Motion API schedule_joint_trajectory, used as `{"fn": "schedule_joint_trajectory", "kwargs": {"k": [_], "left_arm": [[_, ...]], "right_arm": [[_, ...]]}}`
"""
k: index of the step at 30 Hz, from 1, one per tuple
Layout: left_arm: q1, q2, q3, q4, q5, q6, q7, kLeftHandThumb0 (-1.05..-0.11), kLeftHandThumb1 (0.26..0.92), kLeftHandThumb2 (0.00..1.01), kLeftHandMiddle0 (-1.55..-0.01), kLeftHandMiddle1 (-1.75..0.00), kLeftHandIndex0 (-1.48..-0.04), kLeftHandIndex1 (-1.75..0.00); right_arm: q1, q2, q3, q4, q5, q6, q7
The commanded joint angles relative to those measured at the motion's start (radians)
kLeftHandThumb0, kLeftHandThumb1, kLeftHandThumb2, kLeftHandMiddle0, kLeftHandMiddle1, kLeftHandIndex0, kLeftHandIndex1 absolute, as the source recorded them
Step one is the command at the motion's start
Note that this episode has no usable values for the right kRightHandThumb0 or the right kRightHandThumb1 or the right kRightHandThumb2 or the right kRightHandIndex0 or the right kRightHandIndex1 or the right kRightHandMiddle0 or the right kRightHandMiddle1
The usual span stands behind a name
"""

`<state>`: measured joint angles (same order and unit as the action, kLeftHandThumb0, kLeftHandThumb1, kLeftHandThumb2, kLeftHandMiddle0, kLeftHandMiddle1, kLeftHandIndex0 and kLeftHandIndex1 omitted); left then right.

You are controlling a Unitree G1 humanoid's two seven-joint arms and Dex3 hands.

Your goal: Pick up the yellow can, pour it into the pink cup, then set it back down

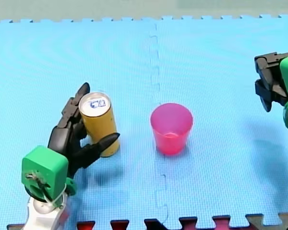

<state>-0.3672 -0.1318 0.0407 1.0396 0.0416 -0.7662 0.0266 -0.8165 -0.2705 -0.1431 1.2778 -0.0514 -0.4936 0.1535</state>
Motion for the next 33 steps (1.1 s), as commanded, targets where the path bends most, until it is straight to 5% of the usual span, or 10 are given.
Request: {"fn": "schedule_joint_trajectory", "kwargs": {"k": [1,17,33], "left_arm": [[0.000,0.003,0.003,0.012,-0.003,-0.006,0.002,-0.941,0.743,0.01,-0.23,0.00,-0.20,0.00],[-0.037,-0.016,0.025,0.085,-0.021,-0.005,0.005,-0.926,0.736,0.00,-0.24,0.00,-0.21,0.00],[-0.071,-0.051,0.038,0.120,0.002,-0.031,0.144,-0.930,0.737,0.00,-0.28,-0.01,-0.25,-0.01]], "right_arm": [[0.003,-0.007,-0.004,-0.005,0.006,0.002,-0.002],[0.005,-0.028,0.000,-0.001,-0.004,-0.017,0.005],[0.021,-0.019,-0.007,-0.010,0.010,-0.041,0.006]]}}
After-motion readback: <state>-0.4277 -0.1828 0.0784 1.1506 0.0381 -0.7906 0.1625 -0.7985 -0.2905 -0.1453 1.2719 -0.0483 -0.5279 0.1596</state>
